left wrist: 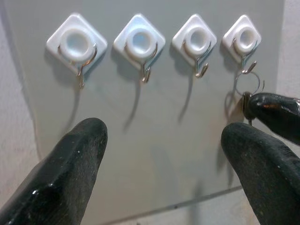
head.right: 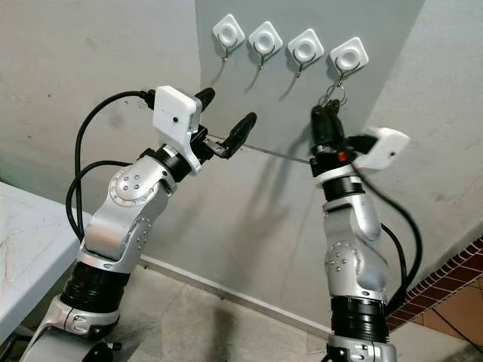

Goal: Hang keys on a hook

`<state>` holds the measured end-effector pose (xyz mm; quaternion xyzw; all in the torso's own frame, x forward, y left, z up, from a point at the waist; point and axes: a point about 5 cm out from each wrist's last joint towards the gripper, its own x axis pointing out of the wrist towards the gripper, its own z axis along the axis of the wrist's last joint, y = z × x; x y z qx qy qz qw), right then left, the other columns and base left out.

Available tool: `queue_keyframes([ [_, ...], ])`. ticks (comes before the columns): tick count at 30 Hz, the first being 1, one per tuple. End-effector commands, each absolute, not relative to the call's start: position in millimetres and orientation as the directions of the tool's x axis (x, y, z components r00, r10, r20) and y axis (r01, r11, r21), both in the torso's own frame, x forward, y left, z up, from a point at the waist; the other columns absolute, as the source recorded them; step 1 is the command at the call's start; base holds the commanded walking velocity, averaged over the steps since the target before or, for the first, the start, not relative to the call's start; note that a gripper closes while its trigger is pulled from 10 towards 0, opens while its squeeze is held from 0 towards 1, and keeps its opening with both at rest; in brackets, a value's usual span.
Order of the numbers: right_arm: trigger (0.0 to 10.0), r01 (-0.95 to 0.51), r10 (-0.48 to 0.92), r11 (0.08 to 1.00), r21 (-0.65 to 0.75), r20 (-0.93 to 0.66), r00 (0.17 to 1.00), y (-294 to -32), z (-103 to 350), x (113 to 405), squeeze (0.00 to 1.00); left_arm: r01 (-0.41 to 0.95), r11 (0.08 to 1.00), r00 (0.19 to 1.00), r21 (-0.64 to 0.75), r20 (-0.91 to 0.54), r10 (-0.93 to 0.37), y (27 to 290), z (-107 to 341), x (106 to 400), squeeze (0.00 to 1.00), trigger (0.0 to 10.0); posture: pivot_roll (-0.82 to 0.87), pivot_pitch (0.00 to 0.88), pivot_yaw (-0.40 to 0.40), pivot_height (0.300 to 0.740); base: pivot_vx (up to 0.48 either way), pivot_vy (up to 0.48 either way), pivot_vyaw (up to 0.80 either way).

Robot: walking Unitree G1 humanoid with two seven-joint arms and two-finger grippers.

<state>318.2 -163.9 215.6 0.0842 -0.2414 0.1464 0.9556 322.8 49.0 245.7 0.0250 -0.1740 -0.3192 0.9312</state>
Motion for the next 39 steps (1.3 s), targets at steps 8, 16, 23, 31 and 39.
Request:
queue_keyframes([
  [8,10.0,-0.303,0.280,0.953,-0.015,0.429,0.859,-161,189,308,0.00,0.547,0.830,0.788,0.106,0.267,-0.554,63,212,322,0.00,10.0,0.16,0.025,-0.050,0.740,0.000,0.000,0.00],
  [16,10.0,-0.188,0.136,0.973,0.136,0.324,0.936,-178,142,298,1.00,0.467,0.884,0.877,0.015,0.121,-0.465,83,153,323,0.00,10.0,0.15,0.013,-0.044,0.740,0.000,0.000,0.00],
  [23,10.0,-0.099,0.073,0.982,0.163,0.160,0.984,-187,93,290,1.00,0.334,0.937,0.941,-0.106,-0.022,-0.338,102,103,326,0.00,10.0,0.15,0.010,-0.041,0.740,0.000,0.000,0.00],
  [31,10.0,-0.037,0.049,0.995,0.090,-0.135,0.990,-189,21,266,1.00,0.429,0.881,0.887,0.199,-0.276,-0.370,97,32,301,0.00,10.0,0.14,0.000,-0.028,0.740,0.000,0.000,0.00],
  [39,10.0,-0.005,0.018,0.999,0.034,-0.387,0.922,-192,-29,231,1.00,0.426,0.891,0.815,0.159,-0.494,-0.302,109,-21,265,0.00,10.0,0.12,0.000,-0.014,0.740,0.000,0.000,0.00],
])
